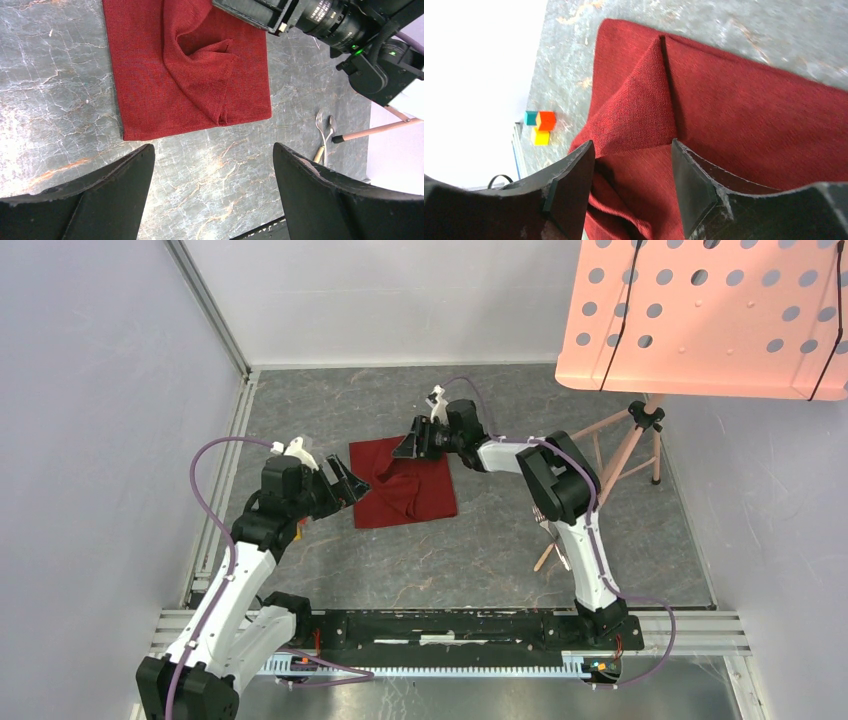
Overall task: Fold the napkin into a case and place the utensils inside
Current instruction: Smooth out the square-folded napkin at the center of the board.
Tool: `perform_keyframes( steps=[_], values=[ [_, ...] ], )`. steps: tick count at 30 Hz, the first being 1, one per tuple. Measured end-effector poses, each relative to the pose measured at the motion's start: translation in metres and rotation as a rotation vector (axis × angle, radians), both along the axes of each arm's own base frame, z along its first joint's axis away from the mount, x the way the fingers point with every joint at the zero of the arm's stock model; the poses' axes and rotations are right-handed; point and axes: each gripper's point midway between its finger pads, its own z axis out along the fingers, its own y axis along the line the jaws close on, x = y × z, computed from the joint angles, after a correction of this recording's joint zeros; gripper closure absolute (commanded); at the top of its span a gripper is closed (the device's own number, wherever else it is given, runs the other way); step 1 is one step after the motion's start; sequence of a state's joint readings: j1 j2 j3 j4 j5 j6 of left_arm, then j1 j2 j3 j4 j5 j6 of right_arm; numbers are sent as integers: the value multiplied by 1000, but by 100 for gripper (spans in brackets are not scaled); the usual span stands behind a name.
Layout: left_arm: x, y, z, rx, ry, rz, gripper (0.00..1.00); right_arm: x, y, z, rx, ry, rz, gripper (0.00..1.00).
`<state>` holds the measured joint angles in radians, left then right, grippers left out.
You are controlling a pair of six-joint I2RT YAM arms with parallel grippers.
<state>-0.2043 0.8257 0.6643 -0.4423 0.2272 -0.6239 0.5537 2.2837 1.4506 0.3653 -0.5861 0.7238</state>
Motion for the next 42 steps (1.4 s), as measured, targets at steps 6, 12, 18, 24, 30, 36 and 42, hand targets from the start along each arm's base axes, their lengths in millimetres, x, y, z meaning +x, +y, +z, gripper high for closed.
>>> perform_keyframes(
  steps=[6, 12, 18, 24, 30, 36, 42],
  values=[
    [-1, 0, 3, -2, -11, 1, 6, -4, 52, 13, 108, 14, 16, 40],
    [-2, 2, 7, 0, -26, 8, 6, -16, 122, 60, 218, -51, 12, 36],
    [-8, 5, 7, 7, -21, 15, 6, -16, 115, 76, 196, -101, -15, 28],
    [-9, 5, 11, 3, -36, 16, 6, -19, 48, 64, 1, -150, -5, 24],
    [-11, 5, 11, 2, -34, 14, 6, -13, -9, 53, -89, -203, 61, 24],
    [-11, 5, 11, 2, -33, 13, 6, -18, -9, 32, -100, -192, 137, 21],
    [-11, 5, 11, 2, -33, 12, 6, -27, 4, 8, -93, -153, 201, 21]
  ],
)
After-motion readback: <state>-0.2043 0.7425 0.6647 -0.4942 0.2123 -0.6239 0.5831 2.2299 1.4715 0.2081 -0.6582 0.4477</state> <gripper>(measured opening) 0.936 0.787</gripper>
